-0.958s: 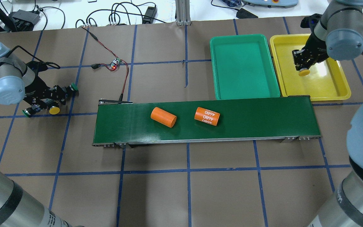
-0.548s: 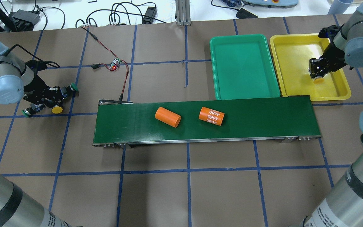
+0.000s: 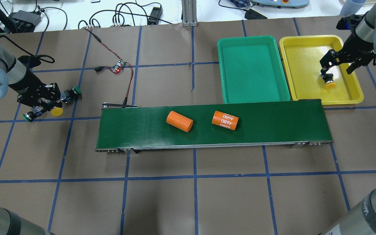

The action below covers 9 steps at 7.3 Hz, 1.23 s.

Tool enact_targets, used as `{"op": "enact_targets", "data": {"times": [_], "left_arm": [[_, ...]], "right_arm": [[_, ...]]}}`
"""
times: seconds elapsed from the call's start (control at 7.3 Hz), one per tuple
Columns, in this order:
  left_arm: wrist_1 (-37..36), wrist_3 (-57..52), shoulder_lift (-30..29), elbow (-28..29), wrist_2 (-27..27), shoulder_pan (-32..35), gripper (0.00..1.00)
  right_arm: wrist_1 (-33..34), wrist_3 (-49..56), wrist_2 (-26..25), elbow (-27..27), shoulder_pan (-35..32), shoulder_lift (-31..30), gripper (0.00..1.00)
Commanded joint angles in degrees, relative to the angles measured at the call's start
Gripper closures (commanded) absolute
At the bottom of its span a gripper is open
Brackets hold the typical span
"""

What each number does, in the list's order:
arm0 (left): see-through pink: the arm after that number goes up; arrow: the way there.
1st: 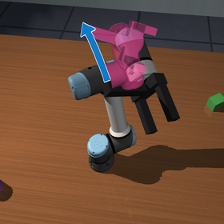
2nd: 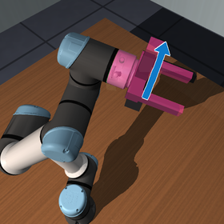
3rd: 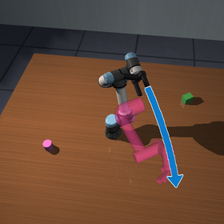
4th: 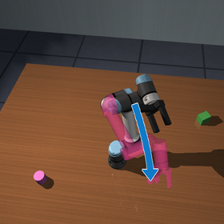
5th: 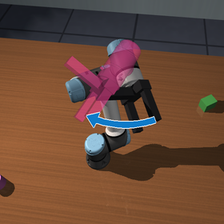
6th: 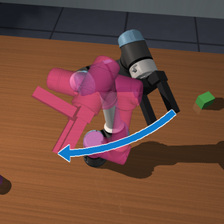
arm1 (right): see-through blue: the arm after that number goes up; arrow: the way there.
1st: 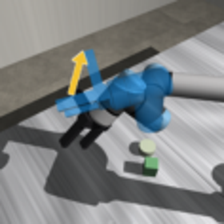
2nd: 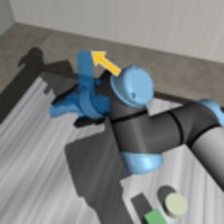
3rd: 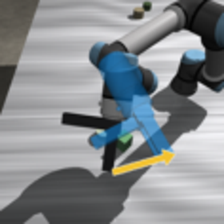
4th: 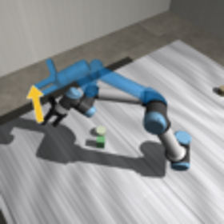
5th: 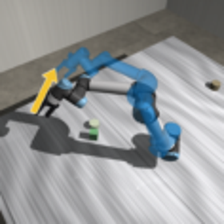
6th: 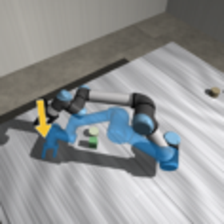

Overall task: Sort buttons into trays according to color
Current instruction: 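Place a yellow-capped button on the belt with left gripper while right gripper returns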

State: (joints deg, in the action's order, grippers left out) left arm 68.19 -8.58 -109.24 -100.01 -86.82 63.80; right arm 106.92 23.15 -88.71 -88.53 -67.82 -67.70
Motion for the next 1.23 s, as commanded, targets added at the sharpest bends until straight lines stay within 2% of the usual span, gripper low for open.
{"op": "enact_targets", "data": {"times": [0.0,0.14,0.27,0.55,0.68,0.82,0.96,1.1], "left_arm": [[1.51,17.43,6.21,-5.78,0.34,6.56,0.84],[1.33,24.33,8.06,-7.47,0.34,11.03,0.84],[1.16,35.01,8.86,-8.09,0.43,16.39,0.84],[0.37,56.02,8.78,-8.89,0.25,27.81,0.84],[-0.07,63.00,7.83,-8.72,0.16,31.17,0.84],[-0.34,67.25,6.69,-8.80,0.42,31.81,0.84],[-0.43,69.03,6.15,-8.02,0.95,31.73,0.64],[-3.21,68.44,5.02,-7.40,0.34,31.65,0.20]], "right_arm": [[-6.38,-5.20,0.29,-7.84,-4.31,-11.52,0.00],[-2.20,-7.57,0.47,-15.46,-5.99,-15.23,0.00],[2.80,-8.38,0.47,-20.15,-6.53,-16.66,0.00],[3.47,-5.58,0.38,-21.60,-6.53,-16.76,0.00],[3.47,-5.40,0.21,-22.82,-6.53,-17.72,0.00],[3.55,-2.70,0.03,-23.44,-6.53,-18.60,0.00],[3.55,5.33,-0.32,-23.36,-6.53,-18.43,0.00],[3.55,5.94,-0.58,-23.36,-6.53,-18.43,0.00]]}}
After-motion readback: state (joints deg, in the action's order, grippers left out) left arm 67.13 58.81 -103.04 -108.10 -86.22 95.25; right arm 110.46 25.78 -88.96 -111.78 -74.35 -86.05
